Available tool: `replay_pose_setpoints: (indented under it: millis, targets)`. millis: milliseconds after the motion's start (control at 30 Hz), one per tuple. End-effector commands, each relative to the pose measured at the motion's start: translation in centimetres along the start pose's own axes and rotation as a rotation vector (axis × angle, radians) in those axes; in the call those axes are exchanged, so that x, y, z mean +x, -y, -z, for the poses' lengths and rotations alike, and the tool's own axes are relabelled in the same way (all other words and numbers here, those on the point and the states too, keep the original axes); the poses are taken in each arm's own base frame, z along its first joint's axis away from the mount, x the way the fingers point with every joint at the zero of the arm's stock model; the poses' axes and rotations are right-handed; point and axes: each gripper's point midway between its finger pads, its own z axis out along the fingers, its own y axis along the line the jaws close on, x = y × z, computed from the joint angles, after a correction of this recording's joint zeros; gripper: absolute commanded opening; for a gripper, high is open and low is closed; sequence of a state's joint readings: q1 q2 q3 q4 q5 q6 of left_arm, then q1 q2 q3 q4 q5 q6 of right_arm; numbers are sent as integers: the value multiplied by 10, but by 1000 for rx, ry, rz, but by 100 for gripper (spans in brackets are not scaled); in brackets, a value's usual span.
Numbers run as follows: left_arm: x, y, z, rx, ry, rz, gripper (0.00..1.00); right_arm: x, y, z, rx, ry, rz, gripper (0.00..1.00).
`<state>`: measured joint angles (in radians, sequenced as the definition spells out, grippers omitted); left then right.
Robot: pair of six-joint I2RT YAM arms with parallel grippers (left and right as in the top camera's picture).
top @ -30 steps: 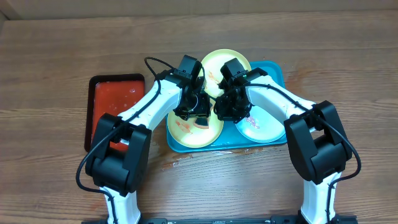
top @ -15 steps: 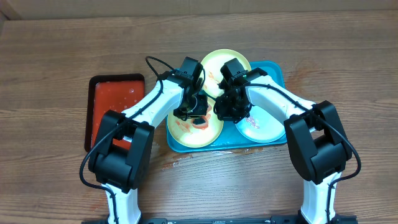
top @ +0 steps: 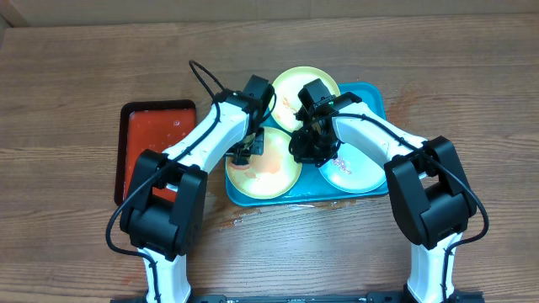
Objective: Clean dirty plates on tray and stack at the side
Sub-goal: 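Scrub the yellow plate with the sponge in the left gripper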
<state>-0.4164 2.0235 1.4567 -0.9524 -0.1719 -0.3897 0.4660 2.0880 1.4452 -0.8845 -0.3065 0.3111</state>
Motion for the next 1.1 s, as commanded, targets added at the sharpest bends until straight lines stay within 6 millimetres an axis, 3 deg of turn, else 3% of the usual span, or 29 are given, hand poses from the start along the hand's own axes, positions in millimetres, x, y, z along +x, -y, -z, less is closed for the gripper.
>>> replay_pose_setpoints:
  millis: [0,100,200,333,500,633,833,933,1067]
  targets:
    - [0,35,7,202,-51,22,4,3,7,-3,25,-2,-10,4]
    - [20,72,17,428,-146,-37,4,3,7,-3,25,-2,-10,4]
    - [34,77,13,447,-178,-91,4,3,7,-3,25,-1,-10,4]
    - [49,63,-3,369,-206,-107,4,3,7,-3,25,-1,-9,4]
    - [57,19,-29,121,-186,-117,4,3,7,-3,25,-1,-9,4]
    - [47,-16,-34,-80,-124,-127,4,2,7,-3,23,3,-8,4]
    - [20,-60,-22,-355,1,-112,4,2,7,-3,23,3,-8,4]
    - [9,-62,-15,-378,35,-105,4,2,7,-3,23,3,-8,4]
    - [-7,-48,-4,-306,73,-42,4,2,7,-3,23,3,-8,4]
